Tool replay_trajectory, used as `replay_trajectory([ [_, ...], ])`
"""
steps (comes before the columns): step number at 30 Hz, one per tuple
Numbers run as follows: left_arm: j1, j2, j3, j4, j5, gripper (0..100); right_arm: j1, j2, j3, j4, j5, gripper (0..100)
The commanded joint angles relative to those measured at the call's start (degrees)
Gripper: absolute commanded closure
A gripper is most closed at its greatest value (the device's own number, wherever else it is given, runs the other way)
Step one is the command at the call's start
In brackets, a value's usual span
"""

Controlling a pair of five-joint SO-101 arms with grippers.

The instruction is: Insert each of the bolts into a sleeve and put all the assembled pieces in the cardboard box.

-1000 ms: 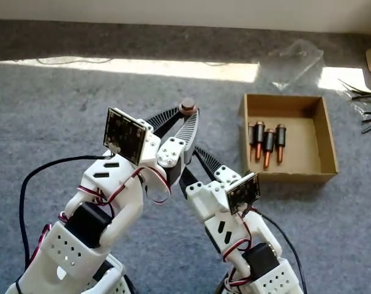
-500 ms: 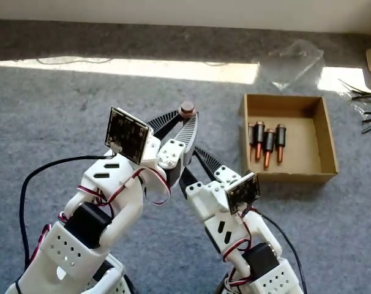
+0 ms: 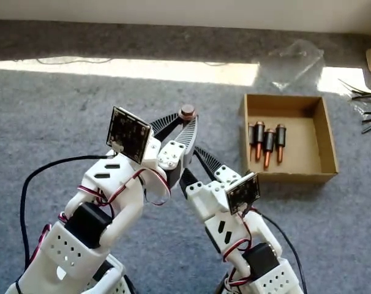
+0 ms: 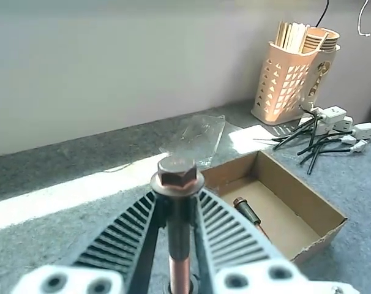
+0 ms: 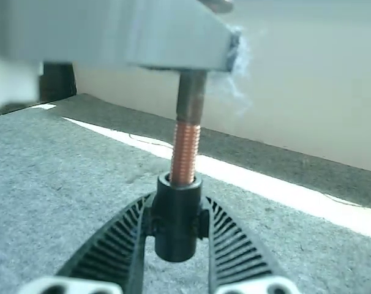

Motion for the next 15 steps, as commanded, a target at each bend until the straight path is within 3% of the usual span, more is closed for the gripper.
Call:
replay_trajectory([
  [1, 0.92, -0.31, -3.38, 0.44, 0.26, 99, -0.22, -0.13, 8.48, -1.89, 0.62, 99.5],
  [15, 1.1, -0.4, -0.92, 2.73, 0.35, 99, -0.22, -0.13, 8.48, -1.89, 0.62, 99.5],
])
